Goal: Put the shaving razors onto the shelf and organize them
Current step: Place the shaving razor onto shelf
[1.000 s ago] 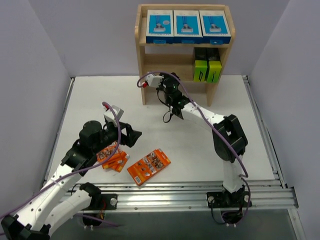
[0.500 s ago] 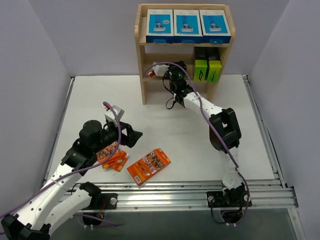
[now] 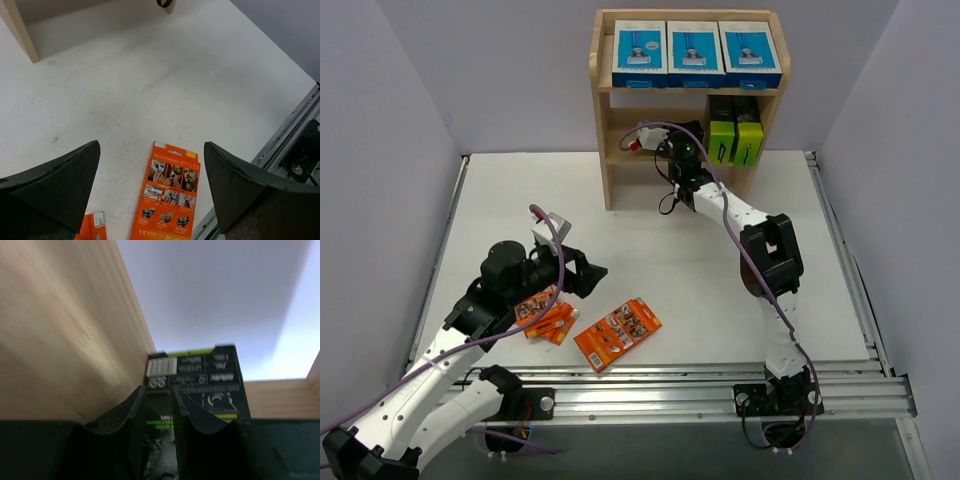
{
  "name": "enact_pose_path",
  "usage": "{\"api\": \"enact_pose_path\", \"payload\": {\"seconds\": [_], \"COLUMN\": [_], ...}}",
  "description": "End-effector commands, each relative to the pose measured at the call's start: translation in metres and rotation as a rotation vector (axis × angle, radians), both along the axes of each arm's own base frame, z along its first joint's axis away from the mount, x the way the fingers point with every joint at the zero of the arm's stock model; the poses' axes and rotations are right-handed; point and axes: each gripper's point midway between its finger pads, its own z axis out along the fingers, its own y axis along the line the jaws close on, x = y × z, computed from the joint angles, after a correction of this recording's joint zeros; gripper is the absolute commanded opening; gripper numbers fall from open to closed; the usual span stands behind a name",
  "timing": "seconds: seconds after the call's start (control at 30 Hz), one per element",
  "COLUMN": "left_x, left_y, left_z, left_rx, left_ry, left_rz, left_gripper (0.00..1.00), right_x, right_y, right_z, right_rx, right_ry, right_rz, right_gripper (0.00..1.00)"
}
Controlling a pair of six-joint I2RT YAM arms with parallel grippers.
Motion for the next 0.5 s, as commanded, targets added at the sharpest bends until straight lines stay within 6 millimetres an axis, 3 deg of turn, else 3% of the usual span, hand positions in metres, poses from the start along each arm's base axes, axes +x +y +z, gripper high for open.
{"api": "enact_pose_path", "payload": {"seconds": [0.0,0.13,0.47], "left_x": [0.001,0.002,0.007], "left_y": [-0.007,-0.006,-0.001], "left_z": [0.028,0.027,0.025], "left_rx": [-0.046,-0.043,-0.011], "left_ry": [-0.068,-0.064,-0.073], "left_rz": [-0.027,-0.024,0.006], "left_gripper": [0.94,0.94,0.94], "right_x": [-0.002,-0.001,-0.002], "right_y": [-0.036,-0.049,-0.057], "right_z": [0.022,0.026,0.027], "right_rx": [0.012,0.010,-0.009], "right_ry": [-0.035,-0.039,-0.024], "right_rz": [-0.062,-0.074,-0.055], "right_gripper": [0.24,0.24,0.25]}}
